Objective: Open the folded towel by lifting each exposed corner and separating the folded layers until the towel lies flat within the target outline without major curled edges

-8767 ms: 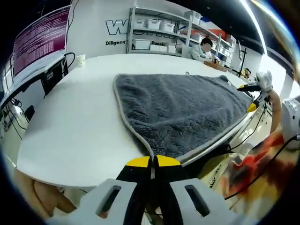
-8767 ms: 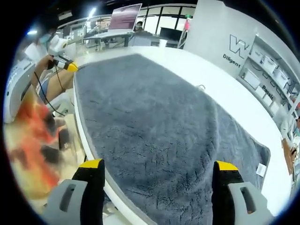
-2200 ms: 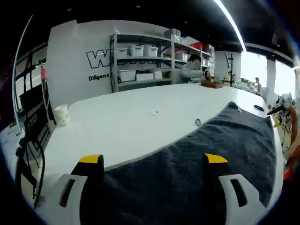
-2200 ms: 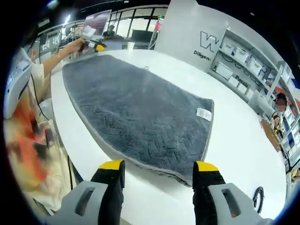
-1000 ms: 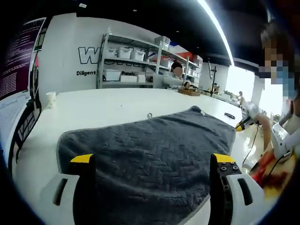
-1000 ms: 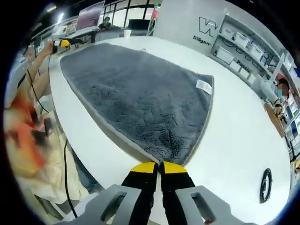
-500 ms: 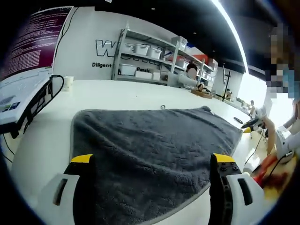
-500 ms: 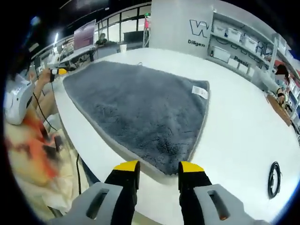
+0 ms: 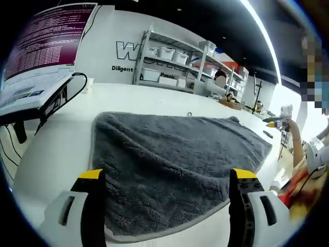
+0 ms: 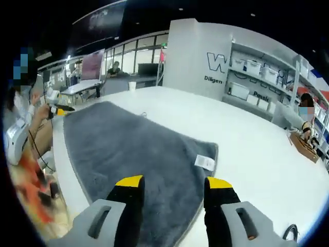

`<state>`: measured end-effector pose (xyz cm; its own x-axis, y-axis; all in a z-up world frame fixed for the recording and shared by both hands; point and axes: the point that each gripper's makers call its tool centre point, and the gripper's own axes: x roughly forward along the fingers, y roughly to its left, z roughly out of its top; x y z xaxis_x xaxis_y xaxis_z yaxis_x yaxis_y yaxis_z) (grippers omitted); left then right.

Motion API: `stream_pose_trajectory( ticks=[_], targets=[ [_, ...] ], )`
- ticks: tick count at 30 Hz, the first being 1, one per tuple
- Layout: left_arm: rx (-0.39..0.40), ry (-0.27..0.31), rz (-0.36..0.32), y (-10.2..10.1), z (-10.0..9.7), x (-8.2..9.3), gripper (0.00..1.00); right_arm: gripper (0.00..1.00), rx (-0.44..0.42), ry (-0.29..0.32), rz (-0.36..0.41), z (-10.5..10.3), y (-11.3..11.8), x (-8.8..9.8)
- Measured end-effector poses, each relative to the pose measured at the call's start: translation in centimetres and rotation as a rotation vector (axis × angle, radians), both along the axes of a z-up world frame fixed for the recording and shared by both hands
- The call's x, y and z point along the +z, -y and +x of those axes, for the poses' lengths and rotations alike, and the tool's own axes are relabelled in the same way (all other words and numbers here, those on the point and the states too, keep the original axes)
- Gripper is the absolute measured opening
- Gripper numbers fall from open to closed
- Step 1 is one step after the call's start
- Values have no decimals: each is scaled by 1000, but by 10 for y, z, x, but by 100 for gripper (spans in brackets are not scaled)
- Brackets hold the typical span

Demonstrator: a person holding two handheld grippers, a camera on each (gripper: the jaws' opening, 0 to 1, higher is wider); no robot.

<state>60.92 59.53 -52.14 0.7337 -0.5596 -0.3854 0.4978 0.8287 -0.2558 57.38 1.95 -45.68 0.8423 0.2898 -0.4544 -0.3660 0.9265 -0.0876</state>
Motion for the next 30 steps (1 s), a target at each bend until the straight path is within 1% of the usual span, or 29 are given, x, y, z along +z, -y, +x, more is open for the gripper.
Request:
stream_pose_trajectory(
  ticks=[2,4,6,9,10,12,13,15,17,18,20,24,28,30],
  targets=[
    [4,7,-12,-1,-2,2,94,40,-20,23,11,21,4,6],
    [10,11,-17,-2,-4,4,94,38,-35,33,23,38,8,9],
    [25,13,-6,-5,-5,3,94,36,-44,37,29,53,9,8],
    [37,9,13,-9,-8,1,94,34,-76,28,15,73,17,2],
    [38,7,15,-10,-9,0,93,32,-97,18,3,83,22,-2],
    [38,5,9,-10,-10,0,93,30,-111,10,2,95,27,-8],
    [37,5,8,-10,-11,0,92,28,-119,-5,9,103,30,-14],
    [38,3,7,-10,-12,-1,92,26,-123,-19,15,110,32,-20],
    [59,-2,-1,-14,-12,-1,92,27,-93,-77,32,118,29,-36],
    [67,0,0,-16,-12,-1,92,27,-97,-87,53,123,29,-40],
    [84,-2,11,-21,-13,-2,91,26,-103,-90,59,132,33,-45],
    [99,-10,29,-25,-17,-5,90,23,-150,-109,56,153,49,-55],
    [108,-11,17,-27,-20,-5,88,19,-153,-150,69,161,46,-70],
    [117,-12,14,-29,-20,-6,86,17,-143,-162,69,162,43,-74]
  ],
)
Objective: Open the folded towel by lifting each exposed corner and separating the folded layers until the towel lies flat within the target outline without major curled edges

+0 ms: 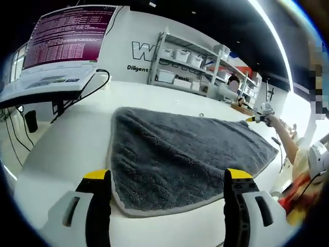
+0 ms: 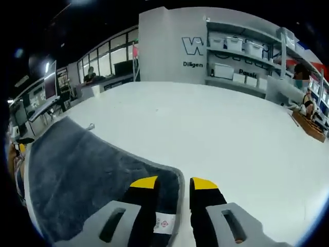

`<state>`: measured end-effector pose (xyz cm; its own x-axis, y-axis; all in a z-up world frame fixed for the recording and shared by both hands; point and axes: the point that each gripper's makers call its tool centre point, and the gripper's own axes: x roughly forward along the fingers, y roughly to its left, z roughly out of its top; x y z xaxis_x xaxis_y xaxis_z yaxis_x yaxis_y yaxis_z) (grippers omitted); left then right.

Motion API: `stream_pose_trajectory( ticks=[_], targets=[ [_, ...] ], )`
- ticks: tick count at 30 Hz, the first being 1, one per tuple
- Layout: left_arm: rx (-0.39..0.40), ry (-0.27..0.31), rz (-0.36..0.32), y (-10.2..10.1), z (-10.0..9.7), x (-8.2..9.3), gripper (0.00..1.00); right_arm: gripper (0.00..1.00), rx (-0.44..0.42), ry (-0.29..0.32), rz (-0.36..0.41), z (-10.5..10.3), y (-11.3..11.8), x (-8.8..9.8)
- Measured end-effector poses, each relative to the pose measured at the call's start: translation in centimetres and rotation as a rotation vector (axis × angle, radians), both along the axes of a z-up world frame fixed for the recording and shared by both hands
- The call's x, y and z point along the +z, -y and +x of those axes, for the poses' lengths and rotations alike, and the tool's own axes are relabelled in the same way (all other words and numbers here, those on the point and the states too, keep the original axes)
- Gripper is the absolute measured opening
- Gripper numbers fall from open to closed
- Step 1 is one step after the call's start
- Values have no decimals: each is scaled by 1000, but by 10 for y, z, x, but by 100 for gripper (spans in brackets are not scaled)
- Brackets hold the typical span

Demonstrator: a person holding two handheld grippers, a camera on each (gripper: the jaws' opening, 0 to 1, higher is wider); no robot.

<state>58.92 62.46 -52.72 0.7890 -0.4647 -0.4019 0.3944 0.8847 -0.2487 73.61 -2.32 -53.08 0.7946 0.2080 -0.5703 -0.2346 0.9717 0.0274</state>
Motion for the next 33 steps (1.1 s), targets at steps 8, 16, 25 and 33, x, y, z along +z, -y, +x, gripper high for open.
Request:
stream_pose_trajectory(
  ticks=[8,16,25,33],
  targets=[
    [86,-5,-21,-22,-4,0,83,0,18,8,-41,2,0,-9],
    [189,-28,-8,-47,-5,-15,63,0,30,15,-90,4,7,-12],
    [280,-56,-44,-70,-2,-24,29,0,25,13,-98,5,13,-14],
    [268,-37,28,-73,-1,-32,6,0,17,11,-114,7,16,-17]
  ],
)
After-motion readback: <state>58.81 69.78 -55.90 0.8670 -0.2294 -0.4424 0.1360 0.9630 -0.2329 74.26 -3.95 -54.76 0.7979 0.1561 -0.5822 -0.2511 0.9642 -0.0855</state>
